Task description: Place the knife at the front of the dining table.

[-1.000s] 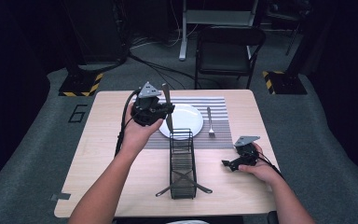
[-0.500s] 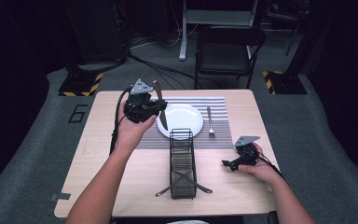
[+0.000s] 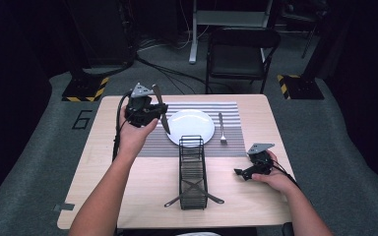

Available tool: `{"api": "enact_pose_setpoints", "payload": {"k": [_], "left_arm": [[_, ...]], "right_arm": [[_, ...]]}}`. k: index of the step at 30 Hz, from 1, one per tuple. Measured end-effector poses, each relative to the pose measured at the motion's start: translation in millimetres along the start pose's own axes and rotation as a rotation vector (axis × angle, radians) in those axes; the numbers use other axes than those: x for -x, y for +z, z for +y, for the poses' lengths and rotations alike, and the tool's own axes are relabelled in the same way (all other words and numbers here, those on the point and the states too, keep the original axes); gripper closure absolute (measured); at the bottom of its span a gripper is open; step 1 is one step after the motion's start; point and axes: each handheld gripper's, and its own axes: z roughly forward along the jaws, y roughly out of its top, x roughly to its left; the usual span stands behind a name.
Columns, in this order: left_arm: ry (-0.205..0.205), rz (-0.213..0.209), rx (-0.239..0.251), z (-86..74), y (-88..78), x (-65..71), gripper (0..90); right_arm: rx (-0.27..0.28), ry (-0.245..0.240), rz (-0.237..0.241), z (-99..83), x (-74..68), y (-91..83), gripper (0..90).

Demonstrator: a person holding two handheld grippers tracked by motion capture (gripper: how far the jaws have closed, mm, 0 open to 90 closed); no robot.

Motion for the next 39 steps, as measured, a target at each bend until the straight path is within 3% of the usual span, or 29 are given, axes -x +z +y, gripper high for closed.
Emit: {"api": "enact_pose_setpoints", "payload": {"k": [11, 21, 39], "left_arm": [[-0.064, 0.034, 0.004, -12.9, 9.1, -18.8, 82.0], [-0.087, 0.072, -0.001, -28.1, 17.9, -31.2, 82.0], [-0.1, 0.128, -0.096, -62.6, 33.6, -52.3, 82.1]], "right_arm": [[0.001, -0.004, 0.0, 0.1, 0.3, 0.1, 0.0], [0.001, -0.004, 0.0, -0.1, 0.3, 0.0, 0.0], [0.002, -0.008, 0.0, 0.0, 0.6, 0.1, 0.0]]}}
